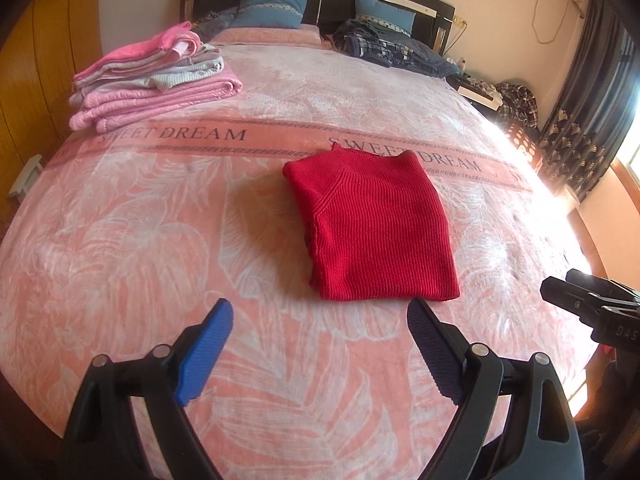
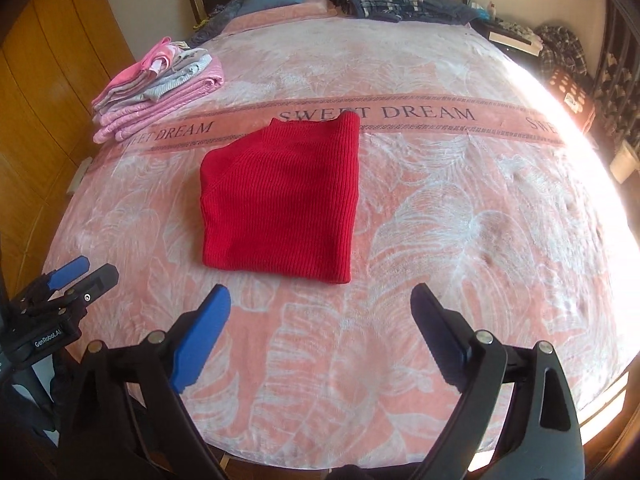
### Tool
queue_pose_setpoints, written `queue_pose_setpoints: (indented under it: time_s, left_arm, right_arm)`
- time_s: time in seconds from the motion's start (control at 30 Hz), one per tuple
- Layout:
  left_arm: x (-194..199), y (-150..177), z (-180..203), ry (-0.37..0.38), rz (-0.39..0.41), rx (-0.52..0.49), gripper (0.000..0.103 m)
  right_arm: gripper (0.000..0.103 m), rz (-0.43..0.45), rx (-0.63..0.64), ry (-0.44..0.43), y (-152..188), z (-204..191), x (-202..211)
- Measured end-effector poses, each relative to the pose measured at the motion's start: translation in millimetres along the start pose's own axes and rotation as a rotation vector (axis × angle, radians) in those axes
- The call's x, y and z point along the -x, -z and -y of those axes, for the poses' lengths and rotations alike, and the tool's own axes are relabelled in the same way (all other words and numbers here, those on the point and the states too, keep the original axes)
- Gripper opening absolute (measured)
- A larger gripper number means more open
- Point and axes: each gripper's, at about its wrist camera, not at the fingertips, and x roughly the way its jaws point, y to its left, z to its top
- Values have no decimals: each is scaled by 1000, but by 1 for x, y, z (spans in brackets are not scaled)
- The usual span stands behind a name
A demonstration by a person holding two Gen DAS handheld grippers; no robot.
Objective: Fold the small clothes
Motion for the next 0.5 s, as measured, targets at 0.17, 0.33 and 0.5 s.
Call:
queue_pose_setpoints:
  time_s: [0.17, 0.33, 0.5]
  left_arm:
    - [12, 11, 0, -23, 17, -4, 90]
    - [19, 14, -2, -76, 53, -10, 91]
    - [21, 17, 1, -134, 74, -25, 94]
  right_arm:
    - [91, 14, -3, -57, 7, -14, 6]
    - [91, 16, 2, -65, 12, -23, 8]
    - [91, -25, 4, -59, 19, -27, -4]
